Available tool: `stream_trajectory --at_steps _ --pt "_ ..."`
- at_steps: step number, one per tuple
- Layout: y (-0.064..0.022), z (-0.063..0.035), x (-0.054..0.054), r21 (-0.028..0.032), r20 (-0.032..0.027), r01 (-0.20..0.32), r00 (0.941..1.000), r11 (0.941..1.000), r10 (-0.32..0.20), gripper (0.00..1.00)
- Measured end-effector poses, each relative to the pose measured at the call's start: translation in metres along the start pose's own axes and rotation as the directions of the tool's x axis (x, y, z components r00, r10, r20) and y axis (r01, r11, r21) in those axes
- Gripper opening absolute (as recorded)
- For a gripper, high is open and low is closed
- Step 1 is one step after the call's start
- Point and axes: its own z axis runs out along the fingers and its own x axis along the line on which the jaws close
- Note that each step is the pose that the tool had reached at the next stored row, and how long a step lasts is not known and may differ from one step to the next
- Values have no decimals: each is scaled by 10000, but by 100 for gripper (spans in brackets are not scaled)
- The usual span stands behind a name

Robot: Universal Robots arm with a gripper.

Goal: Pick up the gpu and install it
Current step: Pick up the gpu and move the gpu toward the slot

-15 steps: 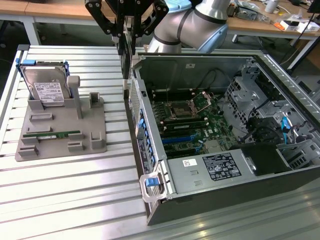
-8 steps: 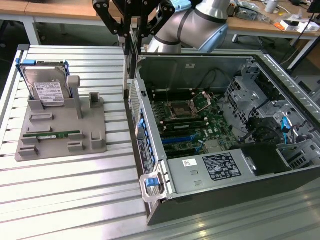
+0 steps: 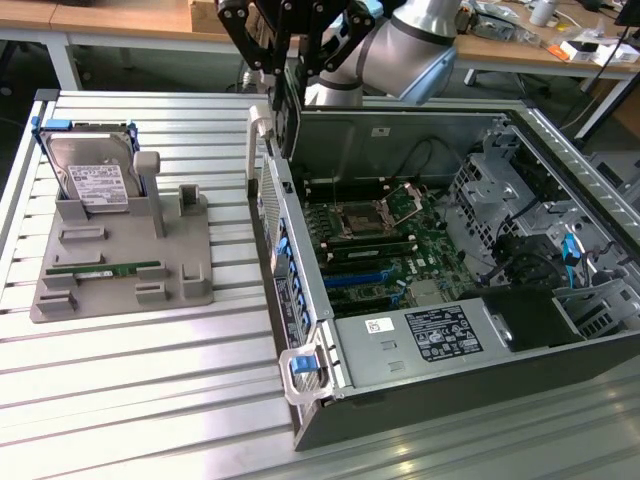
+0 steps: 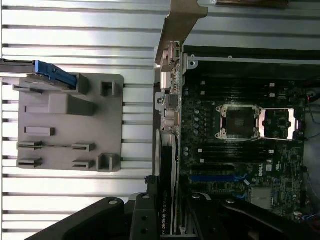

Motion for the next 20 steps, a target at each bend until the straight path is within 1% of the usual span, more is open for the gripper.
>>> stream_trajectory --at_steps 4,5,11,13,20 --pt "-2 2 -89 1 -1 0 10000 10000 0 27" --pt "-3 3 -138 0 0 0 10000 10000 0 27" --pt "-7 7 -312 0 0 0 10000 10000 0 27" --pt "-7 8 -338 0 0 0 10000 10000 0 27" --pt "-11 12 -514 0 0 1 10000 10000 -1 27"
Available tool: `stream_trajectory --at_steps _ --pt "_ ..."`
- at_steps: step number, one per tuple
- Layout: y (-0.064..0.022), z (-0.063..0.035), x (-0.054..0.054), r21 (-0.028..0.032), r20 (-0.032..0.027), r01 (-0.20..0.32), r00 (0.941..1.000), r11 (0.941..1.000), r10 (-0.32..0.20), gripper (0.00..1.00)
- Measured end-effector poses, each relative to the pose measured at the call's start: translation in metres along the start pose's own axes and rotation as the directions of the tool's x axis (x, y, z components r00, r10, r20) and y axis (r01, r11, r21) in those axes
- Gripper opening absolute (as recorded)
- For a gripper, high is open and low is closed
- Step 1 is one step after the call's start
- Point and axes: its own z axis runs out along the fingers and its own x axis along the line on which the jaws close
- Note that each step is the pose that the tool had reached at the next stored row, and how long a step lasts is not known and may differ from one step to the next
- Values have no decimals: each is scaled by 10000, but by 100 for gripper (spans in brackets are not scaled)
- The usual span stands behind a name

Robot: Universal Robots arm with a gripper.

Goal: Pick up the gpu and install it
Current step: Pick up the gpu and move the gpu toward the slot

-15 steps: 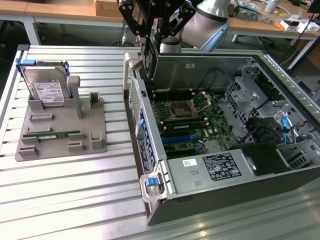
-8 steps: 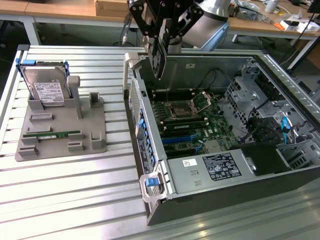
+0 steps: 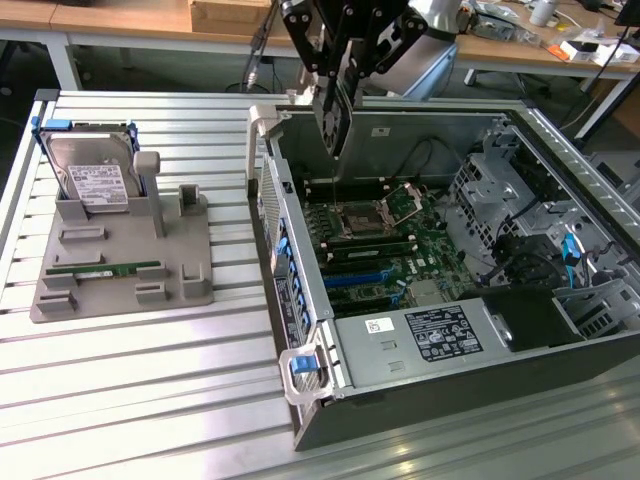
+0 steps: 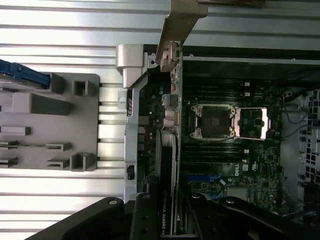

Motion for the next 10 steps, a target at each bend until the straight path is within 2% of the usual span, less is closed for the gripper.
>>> stream_trajectory --at_steps 10 --pt "-4 4 -179 1 0 -1 10000 10000 1 27"
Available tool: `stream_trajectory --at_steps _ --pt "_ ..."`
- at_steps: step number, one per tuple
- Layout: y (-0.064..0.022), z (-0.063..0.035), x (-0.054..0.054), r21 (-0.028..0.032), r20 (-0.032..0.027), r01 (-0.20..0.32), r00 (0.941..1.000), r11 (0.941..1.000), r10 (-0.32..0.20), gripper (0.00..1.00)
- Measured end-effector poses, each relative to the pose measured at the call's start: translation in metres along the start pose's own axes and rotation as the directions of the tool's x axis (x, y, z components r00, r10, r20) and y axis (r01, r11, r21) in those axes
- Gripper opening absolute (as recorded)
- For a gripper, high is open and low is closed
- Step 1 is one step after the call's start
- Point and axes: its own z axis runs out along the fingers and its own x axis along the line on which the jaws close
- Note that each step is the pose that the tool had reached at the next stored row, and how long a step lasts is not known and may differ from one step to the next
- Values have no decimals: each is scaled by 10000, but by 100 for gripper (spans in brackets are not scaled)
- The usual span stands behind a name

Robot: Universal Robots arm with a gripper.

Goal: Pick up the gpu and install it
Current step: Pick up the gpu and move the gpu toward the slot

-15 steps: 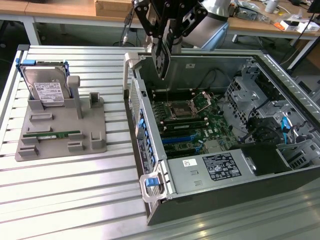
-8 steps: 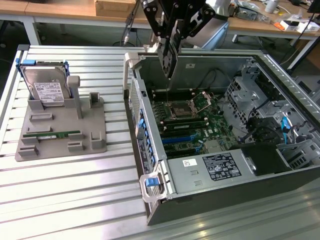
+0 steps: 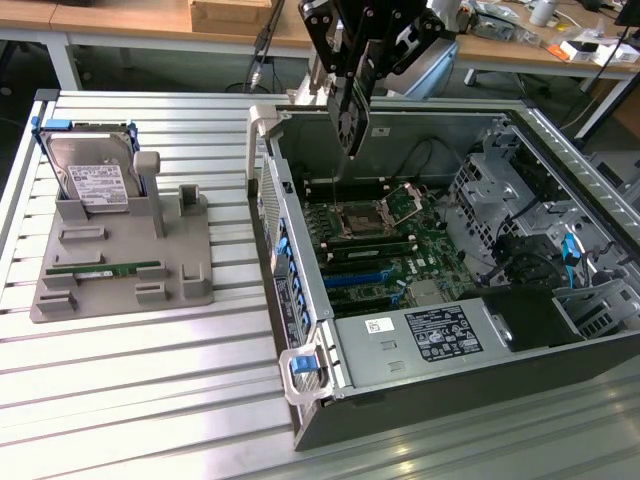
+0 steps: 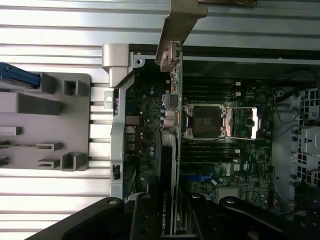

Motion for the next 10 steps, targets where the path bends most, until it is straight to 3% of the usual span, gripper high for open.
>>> stream_trajectory --at_steps 10 --pt "-4 5 -191 0 0 0 10000 10000 0 27"
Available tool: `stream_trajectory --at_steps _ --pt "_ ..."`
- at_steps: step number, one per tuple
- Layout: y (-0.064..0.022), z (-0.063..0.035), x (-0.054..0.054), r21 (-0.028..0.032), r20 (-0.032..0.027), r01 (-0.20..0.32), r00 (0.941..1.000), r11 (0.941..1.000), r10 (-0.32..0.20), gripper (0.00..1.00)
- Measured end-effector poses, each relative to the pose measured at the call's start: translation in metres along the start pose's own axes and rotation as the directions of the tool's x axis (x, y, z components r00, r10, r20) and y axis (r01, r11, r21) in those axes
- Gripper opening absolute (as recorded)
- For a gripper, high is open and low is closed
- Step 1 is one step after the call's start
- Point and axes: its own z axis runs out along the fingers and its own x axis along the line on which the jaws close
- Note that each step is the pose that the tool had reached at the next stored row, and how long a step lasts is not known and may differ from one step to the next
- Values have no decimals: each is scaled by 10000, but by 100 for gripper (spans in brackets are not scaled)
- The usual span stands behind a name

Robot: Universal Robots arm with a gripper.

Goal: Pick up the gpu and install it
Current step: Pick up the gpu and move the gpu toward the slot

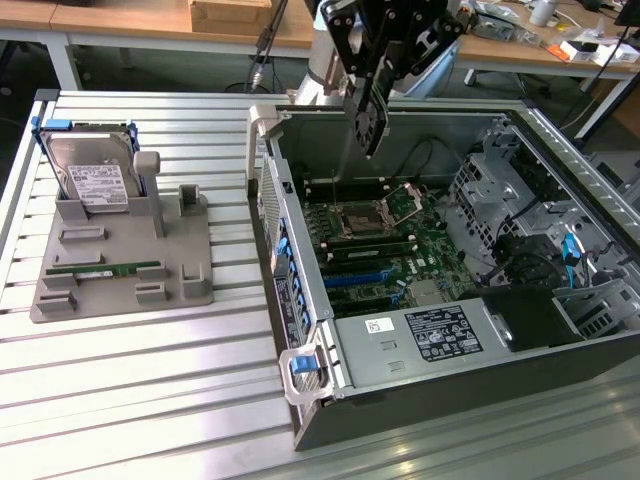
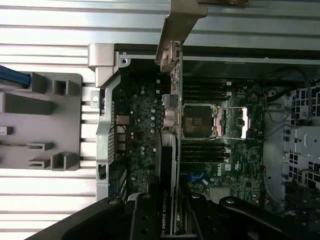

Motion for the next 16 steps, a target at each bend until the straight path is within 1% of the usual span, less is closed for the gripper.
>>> stream_trajectory --at_steps 3,5,9,12,16 --pt "-1 1 -64 1 0 1 10000 10000 -1 27" --pt "-3 3 -139 0 0 0 10000 10000 0 27" --pt "-4 5 -213 0 0 1 10000 10000 -1 27" --pt "-6 7 -299 1 0 0 10000 10000 0 27" --pt "-8 9 -388 0 0 0 10000 10000 0 27"
